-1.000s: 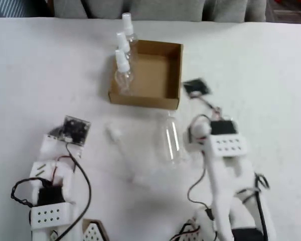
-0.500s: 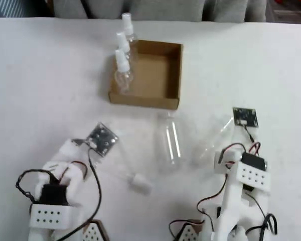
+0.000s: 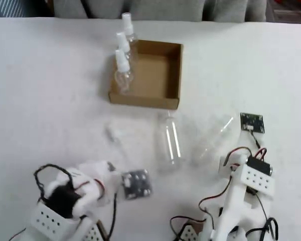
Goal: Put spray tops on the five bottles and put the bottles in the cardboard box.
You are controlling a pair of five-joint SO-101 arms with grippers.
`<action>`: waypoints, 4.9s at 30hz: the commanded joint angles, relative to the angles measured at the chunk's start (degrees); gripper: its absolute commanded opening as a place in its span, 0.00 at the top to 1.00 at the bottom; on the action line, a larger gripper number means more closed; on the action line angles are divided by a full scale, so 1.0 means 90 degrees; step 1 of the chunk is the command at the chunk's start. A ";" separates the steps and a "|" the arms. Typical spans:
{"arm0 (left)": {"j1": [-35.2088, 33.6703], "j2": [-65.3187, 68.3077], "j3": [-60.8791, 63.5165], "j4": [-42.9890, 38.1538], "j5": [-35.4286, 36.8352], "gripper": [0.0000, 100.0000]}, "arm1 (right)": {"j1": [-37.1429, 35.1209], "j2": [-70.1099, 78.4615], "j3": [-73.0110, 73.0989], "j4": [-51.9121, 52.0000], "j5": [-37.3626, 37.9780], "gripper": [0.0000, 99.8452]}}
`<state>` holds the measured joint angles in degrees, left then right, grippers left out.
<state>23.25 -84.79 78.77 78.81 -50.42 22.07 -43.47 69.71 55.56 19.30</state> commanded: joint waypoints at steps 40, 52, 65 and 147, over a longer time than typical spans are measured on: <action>0.1880 0.3062 -0.0068 -0.2813 -0.1104 0.80 | -0.0161 -0.0132 0.0166 -0.0669 0.0420 0.98; 0.1284 0.5866 -0.1162 -0.3976 -0.1123 0.80 | -0.0298 -0.0122 0.0176 -0.0747 0.0430 0.98; 0.1353 0.6129 -0.1289 -0.3976 -0.1114 0.98 | -0.0327 -0.0122 0.0176 -0.0757 0.0430 0.98; -0.3687 0.6628 -0.3292 -0.3009 0.7512 0.76 | -0.0298 -0.0181 0.0361 -0.0806 0.0645 0.98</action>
<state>-6.55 -21.49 49.05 51.56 20.00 19.78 -43.65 74.20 46.86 24.57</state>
